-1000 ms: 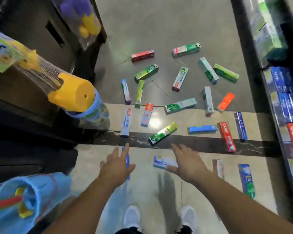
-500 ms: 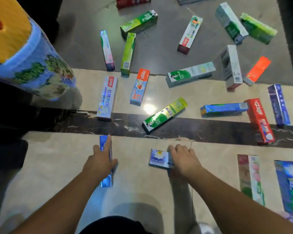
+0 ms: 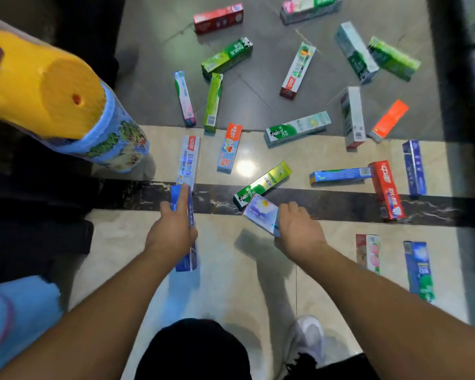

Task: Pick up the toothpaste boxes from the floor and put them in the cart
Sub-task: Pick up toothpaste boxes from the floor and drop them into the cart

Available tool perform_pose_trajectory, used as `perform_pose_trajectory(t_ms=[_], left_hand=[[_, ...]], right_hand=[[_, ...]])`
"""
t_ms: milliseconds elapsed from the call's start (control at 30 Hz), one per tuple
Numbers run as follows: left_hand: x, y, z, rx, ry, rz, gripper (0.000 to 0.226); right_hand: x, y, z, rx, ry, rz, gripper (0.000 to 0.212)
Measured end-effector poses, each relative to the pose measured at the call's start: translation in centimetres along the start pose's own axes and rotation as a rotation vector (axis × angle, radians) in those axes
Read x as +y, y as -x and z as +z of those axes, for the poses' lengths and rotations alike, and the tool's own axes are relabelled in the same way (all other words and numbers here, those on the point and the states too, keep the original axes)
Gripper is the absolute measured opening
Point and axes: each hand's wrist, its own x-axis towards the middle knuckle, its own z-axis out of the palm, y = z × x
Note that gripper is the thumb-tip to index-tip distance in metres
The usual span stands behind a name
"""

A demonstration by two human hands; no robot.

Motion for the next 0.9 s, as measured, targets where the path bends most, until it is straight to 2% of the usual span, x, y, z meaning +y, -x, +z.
perform_pose_trajectory(t_ms=[133,333,433,500,667,800,900], left_hand=[[4.8,9.1,-12.8,0.019,0.002,0.109,0.097],[12.3,25.7,-34.1,0.068,-0.029,0.371,0.099],[15.2,32.0,-42.5,0.105,-0.072,0.488,0.097],[17.6,35.7,-47.2,0.119,-0.117,0.562,0.095],[23.4,42.5,-54.0,0.216,-0.207,0.824,0.096],[28.3,48.2,-54.2,0.205,-0.286,1.038,0.096],[31.6,54.0,-52.2,0.203,-0.356,1.195,0.096]], right_hand=[[0.4,9.1,-13.5,0.031,-0.17,0.095,0.056],[2.1,26.3,-33.5,0.107,-0.351,0.256,0.05],[2.6,34.1,-41.0,0.137,-0.371,0.311,0.064],[3.1,38.6,-44.8,0.199,-0.376,0.358,0.065],[4.5,48.9,-50.0,0.369,-0.468,0.5,0.065],[6.1,57.4,-50.8,0.487,-0.475,0.619,0.066],[7.8,64.0,-49.7,0.531,-0.539,0.741,0.077]])
